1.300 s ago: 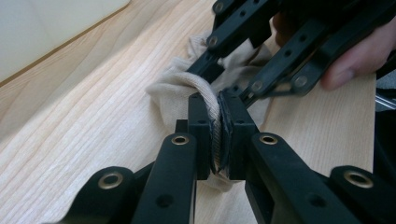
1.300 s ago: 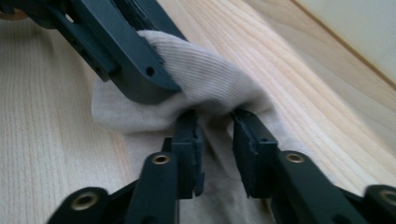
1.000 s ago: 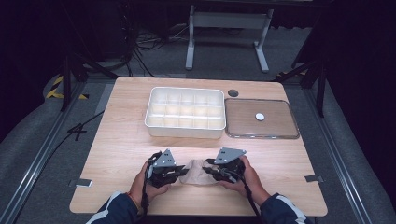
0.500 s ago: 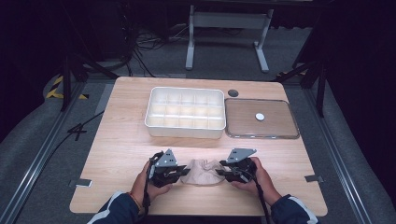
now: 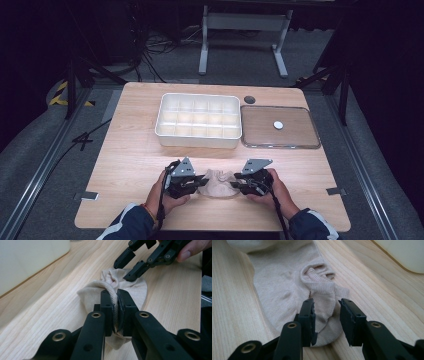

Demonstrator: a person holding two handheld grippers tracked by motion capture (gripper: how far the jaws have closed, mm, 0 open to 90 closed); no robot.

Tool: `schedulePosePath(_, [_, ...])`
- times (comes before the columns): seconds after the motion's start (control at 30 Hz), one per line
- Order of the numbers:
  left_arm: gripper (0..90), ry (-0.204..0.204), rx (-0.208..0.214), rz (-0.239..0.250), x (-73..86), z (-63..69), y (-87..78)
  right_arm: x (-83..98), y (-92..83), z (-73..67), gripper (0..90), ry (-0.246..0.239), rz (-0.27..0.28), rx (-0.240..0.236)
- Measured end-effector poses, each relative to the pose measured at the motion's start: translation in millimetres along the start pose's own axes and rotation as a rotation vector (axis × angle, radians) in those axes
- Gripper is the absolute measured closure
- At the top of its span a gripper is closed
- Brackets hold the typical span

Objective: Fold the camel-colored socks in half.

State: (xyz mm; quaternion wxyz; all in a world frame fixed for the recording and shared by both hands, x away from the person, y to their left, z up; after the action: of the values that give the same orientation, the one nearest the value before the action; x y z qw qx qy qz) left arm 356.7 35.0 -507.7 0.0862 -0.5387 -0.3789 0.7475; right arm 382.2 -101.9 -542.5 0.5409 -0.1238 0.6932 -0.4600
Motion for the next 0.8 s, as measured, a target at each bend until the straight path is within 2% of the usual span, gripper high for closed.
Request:
schedulePosePath(0.57, [83.8, 0.018, 0.020, -0.012, -16.9, 9.3, 26.6, -0.1, -0.5, 0.6, 62.8, 0.008, 0.006, -0.002])
schedulePosePath(0.8, [83.8, 0.018, 0.032, -0.002, -22.1, 14.1, 35.0, 0.0, 0.0, -0.9, 66.6, 0.004, 0.003, -0.009])
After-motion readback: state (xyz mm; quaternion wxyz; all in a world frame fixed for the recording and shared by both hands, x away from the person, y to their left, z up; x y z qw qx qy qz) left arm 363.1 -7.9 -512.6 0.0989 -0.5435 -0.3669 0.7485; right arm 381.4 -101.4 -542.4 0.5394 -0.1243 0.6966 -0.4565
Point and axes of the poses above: each handheld gripper's, and its own axes: y roughly forward along the jaws, x roughly out of its underside, z roughly to its right, the point moved 10 cm from there along y, roughly forward along the jaws, and after that the axes turned 4 degrees about -z, right-handed, at the moved point
